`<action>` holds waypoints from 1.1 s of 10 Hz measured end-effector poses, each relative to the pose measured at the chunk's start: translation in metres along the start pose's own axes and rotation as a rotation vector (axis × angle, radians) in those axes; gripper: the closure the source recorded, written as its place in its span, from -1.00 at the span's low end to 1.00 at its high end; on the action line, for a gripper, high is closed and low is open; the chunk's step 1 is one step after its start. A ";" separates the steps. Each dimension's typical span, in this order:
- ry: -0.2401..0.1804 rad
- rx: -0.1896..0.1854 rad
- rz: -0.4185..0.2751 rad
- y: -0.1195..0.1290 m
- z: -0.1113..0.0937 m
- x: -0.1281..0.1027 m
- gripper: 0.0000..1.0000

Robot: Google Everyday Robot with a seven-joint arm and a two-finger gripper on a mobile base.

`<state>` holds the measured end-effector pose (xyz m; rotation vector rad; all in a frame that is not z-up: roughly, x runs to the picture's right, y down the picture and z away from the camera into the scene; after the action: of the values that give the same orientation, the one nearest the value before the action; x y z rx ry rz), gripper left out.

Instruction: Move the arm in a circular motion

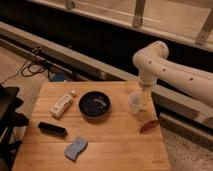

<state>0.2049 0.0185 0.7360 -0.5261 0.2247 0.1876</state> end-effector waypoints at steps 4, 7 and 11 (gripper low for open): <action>-0.003 0.037 -0.029 -0.023 -0.001 -0.025 -0.60; 0.002 0.065 -0.042 -0.037 0.000 -0.027 -0.60; -0.003 0.094 -0.070 -0.053 -0.003 -0.053 -0.60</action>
<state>0.1662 -0.0341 0.7725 -0.4391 0.2112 0.1094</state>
